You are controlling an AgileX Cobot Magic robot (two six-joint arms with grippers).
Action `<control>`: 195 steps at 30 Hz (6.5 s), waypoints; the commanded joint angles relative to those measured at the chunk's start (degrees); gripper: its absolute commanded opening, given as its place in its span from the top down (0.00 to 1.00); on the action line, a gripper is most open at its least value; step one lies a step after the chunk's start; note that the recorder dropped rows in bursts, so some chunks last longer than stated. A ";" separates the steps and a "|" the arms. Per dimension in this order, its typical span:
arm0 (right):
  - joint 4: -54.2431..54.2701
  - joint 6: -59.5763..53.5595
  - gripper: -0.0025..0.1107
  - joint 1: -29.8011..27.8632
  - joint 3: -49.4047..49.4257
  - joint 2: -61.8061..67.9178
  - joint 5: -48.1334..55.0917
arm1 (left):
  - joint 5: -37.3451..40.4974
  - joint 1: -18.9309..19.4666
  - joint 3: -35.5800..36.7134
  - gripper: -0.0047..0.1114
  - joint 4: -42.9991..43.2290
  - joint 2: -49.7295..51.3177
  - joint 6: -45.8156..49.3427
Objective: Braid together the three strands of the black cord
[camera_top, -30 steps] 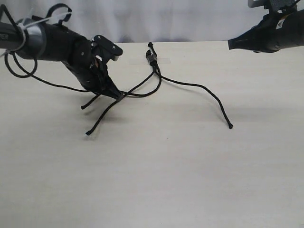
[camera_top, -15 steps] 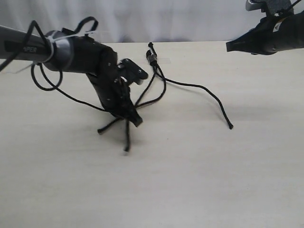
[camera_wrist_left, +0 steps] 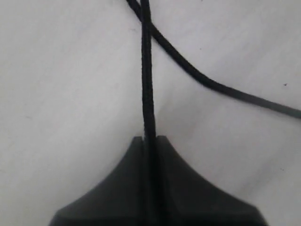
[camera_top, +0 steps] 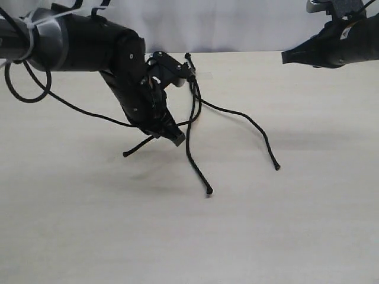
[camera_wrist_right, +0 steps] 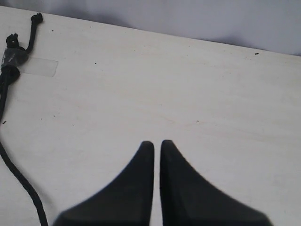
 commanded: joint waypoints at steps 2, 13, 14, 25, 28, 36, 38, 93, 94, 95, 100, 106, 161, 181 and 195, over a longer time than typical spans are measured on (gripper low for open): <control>0.49 0.11 0.94 -0.31 0.18 0.06 -0.62 | -7.79 1.06 5.93 0.96 -0.33 -0.34 -1.09; 0.73 0.10 0.94 -0.31 0.18 0.06 -0.62 | -11.85 1.67 7.32 0.94 -0.33 2.46 -1.18; 0.73 0.10 0.94 -0.31 0.18 0.06 -0.62 | -11.85 1.67 7.32 0.92 -0.33 2.46 -1.44; 2.37 0.10 0.94 -0.31 0.18 0.06 -0.32 | -7.35 2.91 7.32 0.67 1.25 2.46 -3.76; 4.08 -0.05 0.94 0.01 0.18 0.06 0.99 | -9.11 2.91 7.21 0.67 1.36 1.16 -3.55; 4.08 -3.43 0.94 6.50 -2.90 -0.07 13.62 | -14.35 3.85 7.21 0.78 1.81 -12.98 -0.43; 4.08 -3.43 0.94 8.95 -4.43 0.32 17.80 | -15.50 4.29 7.34 0.87 1.81 -17.25 -0.33; -5.20 4.73 0.56 26.51 -5.23 15.42 29.76 | -22.22 1.86 23.33 0.71 -0.42 -8.78 -0.73; -5.91 6.72 0.56 26.18 -5.23 15.42 29.76 | -22.95 1.86 23.33 0.71 -0.42 -7.82 -0.73; -6.05 7.79 0.56 25.74 -5.23 15.42 29.76 | -23.97 1.86 23.33 0.71 -0.42 -6.67 -0.73; -5.40 7.79 0.56 24.37 -5.23 15.31 29.76 | -26.63 1.53 23.19 0.71 -0.59 -5.24 -0.73; -5.40 7.79 0.56 24.37 -5.23 13.76 29.75 | -25.20 1.37 23.19 0.71 -3.70 -7.76 -0.73; 8.82 3.66 0.51 32.89 -5.23 15.33 19.49 | -28.61 6.89 23.19 0.96 -1.94 -11.73 0.54; -10.76 1.24 0.94 32.15 -6.93 13.26 27.14 | -26.48 6.89 23.19 0.96 -1.71 -11.73 0.54; -20.36 4.10 0.94 16.42 -11.08 8.86 20.99 | -25.38 8.57 23.19 0.96 -2.05 -11.73 0.38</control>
